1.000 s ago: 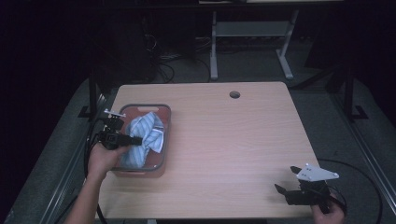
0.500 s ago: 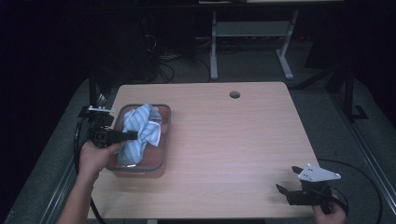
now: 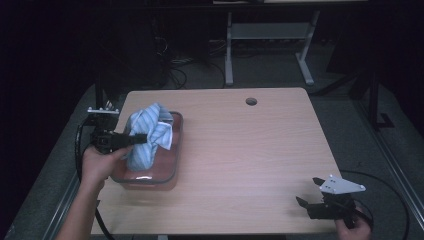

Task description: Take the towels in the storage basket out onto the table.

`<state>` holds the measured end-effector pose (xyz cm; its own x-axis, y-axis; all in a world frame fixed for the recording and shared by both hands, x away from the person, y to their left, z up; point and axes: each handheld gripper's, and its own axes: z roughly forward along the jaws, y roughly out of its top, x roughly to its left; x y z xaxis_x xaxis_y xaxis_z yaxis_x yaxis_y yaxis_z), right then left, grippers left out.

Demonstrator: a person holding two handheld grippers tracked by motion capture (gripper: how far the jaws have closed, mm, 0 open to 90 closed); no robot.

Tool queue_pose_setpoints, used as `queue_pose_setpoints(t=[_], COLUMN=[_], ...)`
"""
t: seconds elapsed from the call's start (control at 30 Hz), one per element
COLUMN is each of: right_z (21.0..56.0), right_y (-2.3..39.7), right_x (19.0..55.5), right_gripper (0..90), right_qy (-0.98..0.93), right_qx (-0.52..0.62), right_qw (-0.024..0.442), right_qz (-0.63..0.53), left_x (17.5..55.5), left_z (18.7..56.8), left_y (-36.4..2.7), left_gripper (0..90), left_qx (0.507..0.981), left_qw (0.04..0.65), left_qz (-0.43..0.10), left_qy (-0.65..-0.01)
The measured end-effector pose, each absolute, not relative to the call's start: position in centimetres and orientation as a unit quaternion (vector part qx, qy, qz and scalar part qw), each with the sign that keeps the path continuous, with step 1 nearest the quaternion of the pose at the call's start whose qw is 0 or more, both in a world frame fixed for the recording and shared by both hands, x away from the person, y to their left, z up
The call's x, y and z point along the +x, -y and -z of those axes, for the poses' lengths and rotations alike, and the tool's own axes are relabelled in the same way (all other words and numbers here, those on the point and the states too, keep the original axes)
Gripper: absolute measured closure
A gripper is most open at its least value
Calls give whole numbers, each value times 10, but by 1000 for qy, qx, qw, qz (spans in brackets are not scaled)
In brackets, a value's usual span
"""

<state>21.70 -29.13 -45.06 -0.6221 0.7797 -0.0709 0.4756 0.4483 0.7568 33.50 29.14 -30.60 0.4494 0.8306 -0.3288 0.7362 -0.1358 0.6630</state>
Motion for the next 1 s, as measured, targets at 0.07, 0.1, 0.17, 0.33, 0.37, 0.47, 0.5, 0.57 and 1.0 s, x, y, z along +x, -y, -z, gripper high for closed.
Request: queue_pose_setpoints(t=[0.07,0.1,0.17,0.33,0.37,0.47,0.5,0.57,1.0], right_z=[452,452,451,451,452,451,451,451,452], right_y=[291,291,291,290,290,290,290,291,292], right_x=[217,217,218,218,218,218,218,218,219], right_gripper=[138,139,139,139,139,138,139,139,139], right_qy=[-826,-826,-827,-827,-828,-828,-828,-828,-827], right_qx=[380,380,379,377,377,376,377,377,378], right_qw=[208,208,207,207,207,208,208,208,208], right_qz=[-361,-361,-360,-361,-361,-360,-360,-360,-361], left_x=[335,335,335,337,337,338,339,340,344], left_z=[299,296,292,285,284,282,281,280,269], left_y=[-287,-285,-281,-275,-274,-270,-268,-265,-242], left_gripper=[685,685,685,685,685,685,685,684,684], left_qx=[755,756,756,760,761,761,761,763,773], left_qw=[404,406,410,416,415,419,420,420,425], left_qz=[-58,-59,-59,-54,-53,-52,-51,-49,-44], left_qy=[-512,-510,-506,-496,-496,-493,-491,-488,-469])
